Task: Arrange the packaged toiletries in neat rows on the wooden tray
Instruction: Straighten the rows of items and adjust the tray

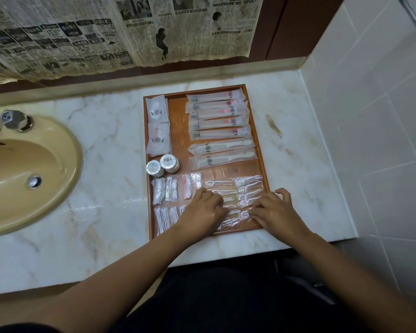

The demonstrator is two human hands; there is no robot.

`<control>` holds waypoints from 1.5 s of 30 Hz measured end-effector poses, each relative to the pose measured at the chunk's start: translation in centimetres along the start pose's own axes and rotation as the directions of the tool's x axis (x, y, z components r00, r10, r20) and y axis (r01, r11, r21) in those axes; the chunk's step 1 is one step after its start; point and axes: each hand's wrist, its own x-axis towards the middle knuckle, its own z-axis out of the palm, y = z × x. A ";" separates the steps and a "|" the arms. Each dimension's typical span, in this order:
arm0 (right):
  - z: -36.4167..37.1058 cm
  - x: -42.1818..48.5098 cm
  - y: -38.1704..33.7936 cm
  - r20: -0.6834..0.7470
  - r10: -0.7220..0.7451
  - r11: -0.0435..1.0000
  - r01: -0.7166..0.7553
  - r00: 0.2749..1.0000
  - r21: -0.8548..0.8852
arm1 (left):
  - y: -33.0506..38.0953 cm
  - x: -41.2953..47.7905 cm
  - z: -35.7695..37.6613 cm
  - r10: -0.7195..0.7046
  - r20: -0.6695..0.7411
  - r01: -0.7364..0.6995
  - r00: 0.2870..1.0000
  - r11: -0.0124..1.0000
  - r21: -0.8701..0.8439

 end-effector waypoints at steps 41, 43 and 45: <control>0.8 -0.9 -1.5 0.035 0.182 0.983 -0.181 0.983 -0.034 | 0.7 -1.2 0.6 0.004 0.143 -0.019 0.990 0.994 0.108; 0.7 -0.8 -1.5 0.031 0.181 0.983 -0.180 0.983 -0.038 | 0.6 -1.3 0.6 0.018 0.138 -0.033 0.990 0.994 0.104; 0.6 -0.8 -1.6 0.019 0.172 0.984 -0.171 0.985 -0.047 | 0.6 -1.4 0.6 0.031 0.134 -0.045 0.991 0.994 0.098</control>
